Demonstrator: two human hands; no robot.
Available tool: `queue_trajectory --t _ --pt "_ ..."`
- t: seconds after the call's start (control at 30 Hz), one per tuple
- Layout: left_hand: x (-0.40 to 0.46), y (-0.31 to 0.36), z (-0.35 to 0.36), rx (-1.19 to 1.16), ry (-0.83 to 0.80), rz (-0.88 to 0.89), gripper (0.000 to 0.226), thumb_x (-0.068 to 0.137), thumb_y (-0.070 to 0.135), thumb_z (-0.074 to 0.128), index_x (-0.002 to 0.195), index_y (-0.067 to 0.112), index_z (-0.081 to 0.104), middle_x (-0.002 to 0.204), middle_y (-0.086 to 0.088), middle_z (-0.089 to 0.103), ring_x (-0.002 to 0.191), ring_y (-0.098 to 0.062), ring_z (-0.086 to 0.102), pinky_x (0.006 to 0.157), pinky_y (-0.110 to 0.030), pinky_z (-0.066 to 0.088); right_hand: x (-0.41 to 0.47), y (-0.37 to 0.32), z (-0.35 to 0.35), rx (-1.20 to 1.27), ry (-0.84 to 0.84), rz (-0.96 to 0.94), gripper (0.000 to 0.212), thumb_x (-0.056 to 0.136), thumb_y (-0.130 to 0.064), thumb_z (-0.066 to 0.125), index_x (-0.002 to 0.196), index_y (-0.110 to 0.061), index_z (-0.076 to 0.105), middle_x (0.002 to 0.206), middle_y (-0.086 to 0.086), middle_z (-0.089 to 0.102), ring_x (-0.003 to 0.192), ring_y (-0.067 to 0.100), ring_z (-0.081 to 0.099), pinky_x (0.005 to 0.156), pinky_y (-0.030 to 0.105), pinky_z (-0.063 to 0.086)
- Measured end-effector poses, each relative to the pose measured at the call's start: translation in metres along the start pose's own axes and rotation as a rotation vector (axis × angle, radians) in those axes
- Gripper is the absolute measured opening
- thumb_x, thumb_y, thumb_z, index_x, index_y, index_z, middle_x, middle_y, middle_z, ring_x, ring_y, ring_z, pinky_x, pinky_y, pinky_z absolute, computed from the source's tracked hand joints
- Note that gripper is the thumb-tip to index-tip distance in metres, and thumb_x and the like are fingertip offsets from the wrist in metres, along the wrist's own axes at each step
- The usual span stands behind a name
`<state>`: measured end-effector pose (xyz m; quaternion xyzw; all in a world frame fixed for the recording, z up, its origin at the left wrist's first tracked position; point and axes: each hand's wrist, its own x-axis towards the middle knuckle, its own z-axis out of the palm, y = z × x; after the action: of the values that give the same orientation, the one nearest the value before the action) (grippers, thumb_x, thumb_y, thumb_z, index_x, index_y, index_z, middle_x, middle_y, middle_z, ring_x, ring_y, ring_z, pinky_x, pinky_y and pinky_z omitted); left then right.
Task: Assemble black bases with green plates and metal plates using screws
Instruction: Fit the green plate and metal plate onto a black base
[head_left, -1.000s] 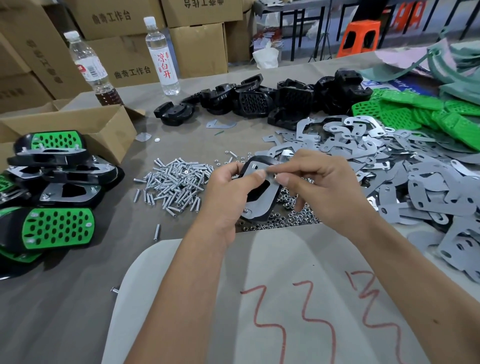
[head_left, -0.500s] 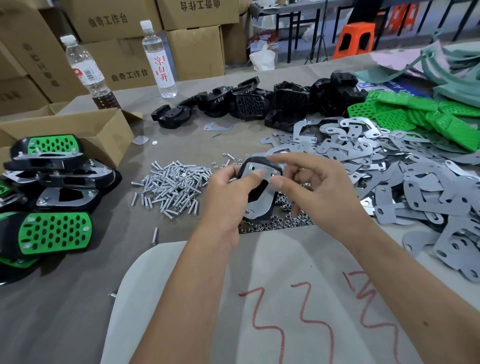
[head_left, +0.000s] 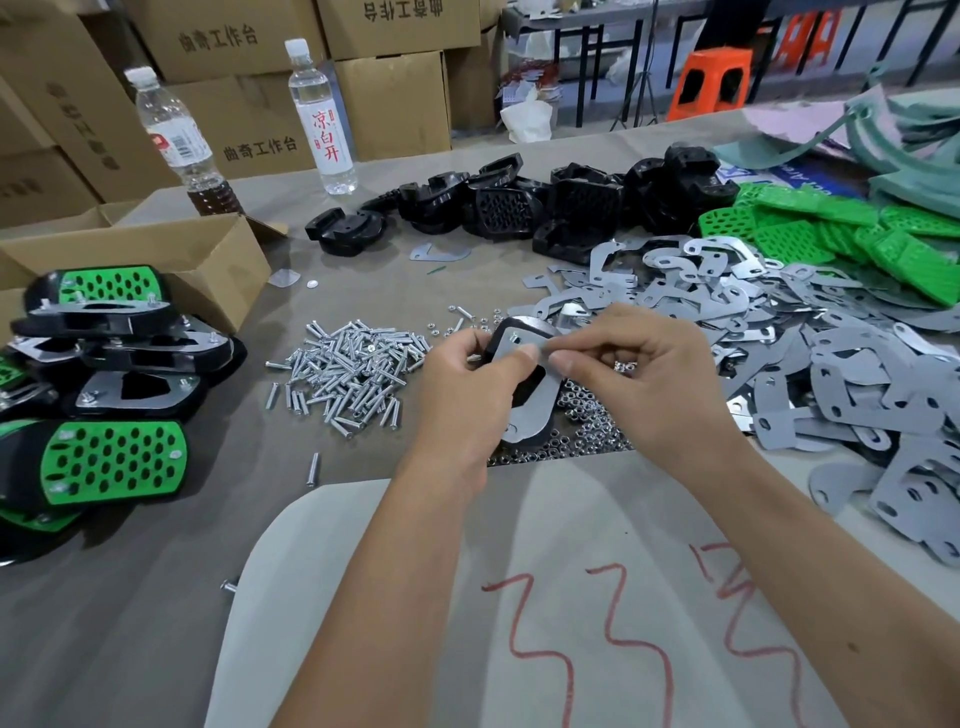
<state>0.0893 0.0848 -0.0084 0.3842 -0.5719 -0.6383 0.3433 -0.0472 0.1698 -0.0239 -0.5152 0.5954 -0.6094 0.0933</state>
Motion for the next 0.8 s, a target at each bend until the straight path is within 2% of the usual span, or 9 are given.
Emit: queue_trajectory --t 0.13,0.23,0.37,0.43,0.5,0.6,0.7,0.77,0.8 --pt "0.000 0.000 0.000 0.002 -0.010 -0.002 0.011 0.090 0.012 0.075 0.098 0.006 0.072 0.082 -0.006 0.075 0.069 -0.018 0.069 0.059 -0.030 0.055 0.000 0.002 -0.001 0.023 0.025 0.011 0.016 0.080 -0.011 0.088 0.084 -0.025 0.082 0.074 -0.007 0.068 0.067 0.010 0.056 0.063 0.026 0.046" --pt "0.001 0.000 -0.002 -0.006 -0.023 -0.029 0.009 0.091 0.009 0.074 0.098 0.004 0.071 0.081 -0.007 0.073 0.068 -0.020 0.068 0.056 -0.027 0.054 0.002 0.000 -0.006 0.025 -0.112 0.029 0.013 0.086 -0.005 0.082 0.090 -0.017 0.083 0.078 -0.008 0.066 0.064 0.008 0.056 0.057 0.019 0.045" --pt "0.004 0.000 -0.005 -0.017 -0.022 -0.043 0.013 0.091 0.008 0.073 0.099 -0.002 0.069 0.086 -0.011 0.072 0.076 -0.026 0.066 0.070 -0.036 0.052 0.003 -0.001 -0.010 0.028 -0.217 0.031 0.024 0.091 0.000 0.075 0.097 -0.022 0.083 0.080 -0.008 0.063 0.062 0.009 0.056 0.054 0.019 0.047" --pt "0.003 -0.001 -0.006 -0.014 -0.039 -0.041 0.009 0.090 0.008 0.074 0.094 0.001 0.070 0.081 -0.009 0.072 0.071 -0.023 0.067 0.063 -0.030 0.053 0.003 -0.002 -0.010 0.018 -0.187 0.017 0.024 0.087 -0.003 0.080 0.092 -0.027 0.082 0.078 -0.005 0.063 0.064 0.009 0.056 0.059 0.018 0.046" --pt "0.000 0.000 -0.005 -0.010 -0.057 -0.051 0.006 0.090 0.008 0.074 0.093 0.004 0.070 0.077 -0.007 0.073 0.066 -0.021 0.068 0.056 -0.027 0.054 0.002 -0.002 -0.009 0.013 -0.111 0.025 0.020 0.078 -0.010 0.088 0.079 -0.028 0.079 0.073 0.000 0.065 0.065 0.017 0.055 0.062 0.023 0.044" --pt "-0.001 0.000 -0.001 -0.016 -0.073 -0.053 0.013 0.091 0.008 0.073 0.099 -0.001 0.069 0.082 -0.012 0.074 0.069 -0.025 0.070 0.059 -0.032 0.057 0.001 -0.001 -0.009 -0.033 -0.007 0.014 0.024 0.070 -0.020 0.094 0.066 -0.018 0.071 0.068 0.004 0.064 0.060 0.016 0.052 0.058 0.029 0.043" --pt "0.000 0.000 0.002 -0.043 -0.038 -0.037 0.020 0.090 0.008 0.073 0.100 -0.007 0.065 0.082 -0.013 0.071 0.072 -0.026 0.067 0.067 -0.036 0.054 -0.001 -0.004 -0.009 -0.034 -0.041 0.032 0.016 0.078 -0.021 0.090 0.084 -0.013 0.077 0.073 0.000 0.065 0.059 0.011 0.053 0.055 0.022 0.045" --pt "0.001 0.001 0.000 -0.068 -0.010 -0.045 0.019 0.090 0.009 0.073 0.101 -0.005 0.068 0.082 -0.012 0.071 0.072 -0.025 0.066 0.064 -0.032 0.053 -0.003 -0.006 -0.008 0.027 -0.110 0.044 0.015 0.088 -0.016 0.081 0.103 -0.013 0.080 0.080 0.000 0.061 0.058 0.007 0.054 0.054 0.019 0.047" --pt "0.002 0.002 -0.002 -0.079 0.006 -0.056 0.014 0.091 0.009 0.072 0.100 -0.002 0.070 0.081 -0.010 0.072 0.071 -0.024 0.067 0.059 -0.029 0.053 -0.003 -0.007 -0.008 0.051 -0.130 0.055 0.012 0.091 -0.015 0.077 0.103 -0.012 0.081 0.080 0.001 0.060 0.057 0.007 0.055 0.053 0.021 0.048"
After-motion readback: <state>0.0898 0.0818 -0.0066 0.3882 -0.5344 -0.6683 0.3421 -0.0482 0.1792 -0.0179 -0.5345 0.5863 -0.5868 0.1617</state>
